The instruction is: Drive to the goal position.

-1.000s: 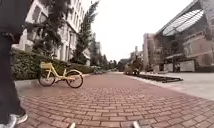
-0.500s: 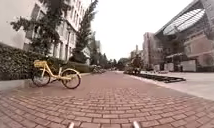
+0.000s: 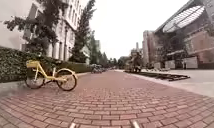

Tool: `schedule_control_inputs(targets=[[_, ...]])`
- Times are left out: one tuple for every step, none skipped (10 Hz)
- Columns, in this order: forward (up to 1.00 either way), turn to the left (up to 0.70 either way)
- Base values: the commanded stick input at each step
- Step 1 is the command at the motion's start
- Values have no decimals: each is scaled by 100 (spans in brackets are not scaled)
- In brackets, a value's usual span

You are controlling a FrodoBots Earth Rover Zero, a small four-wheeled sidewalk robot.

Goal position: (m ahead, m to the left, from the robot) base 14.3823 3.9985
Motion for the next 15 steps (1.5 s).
schedule_control_inputs(targets=[[70,0],[70,0],[70,0],[70,0],[70,0],[70,0],[70,0],[70,0],[70,0],[70,0],[70,0],[70,0],[70,0],[70,0],[70,0]])
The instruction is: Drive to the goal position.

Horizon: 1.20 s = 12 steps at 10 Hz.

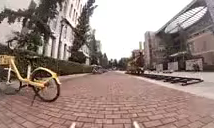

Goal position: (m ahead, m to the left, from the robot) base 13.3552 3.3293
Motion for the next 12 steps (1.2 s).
schedule_control_inputs(targets=[[70,0],[70,0],[70,0],[70,0],[70,0],[70,0],[70,0],[70,0],[70,0],[70,0],[70,0],[70,0]])
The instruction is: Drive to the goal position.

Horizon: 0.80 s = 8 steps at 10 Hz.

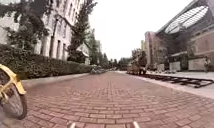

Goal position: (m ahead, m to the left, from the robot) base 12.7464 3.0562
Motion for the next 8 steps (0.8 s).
schedule_control_inputs(targets=[[70,0],[70,0],[70,0],[70,0],[70,0],[70,0],[70,0],[70,0]])
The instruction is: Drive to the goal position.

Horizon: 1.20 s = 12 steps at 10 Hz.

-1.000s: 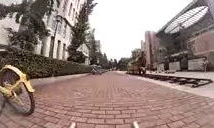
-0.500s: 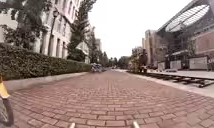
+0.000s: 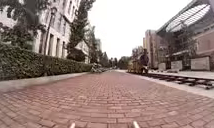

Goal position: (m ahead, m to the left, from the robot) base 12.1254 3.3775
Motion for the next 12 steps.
schedule_control_inputs(targets=[[70,0],[70,0],[70,0],[70,0],[70,0],[70,0],[70,0],[70,0],[70,0],[70,0],[70,0],[70,0]])
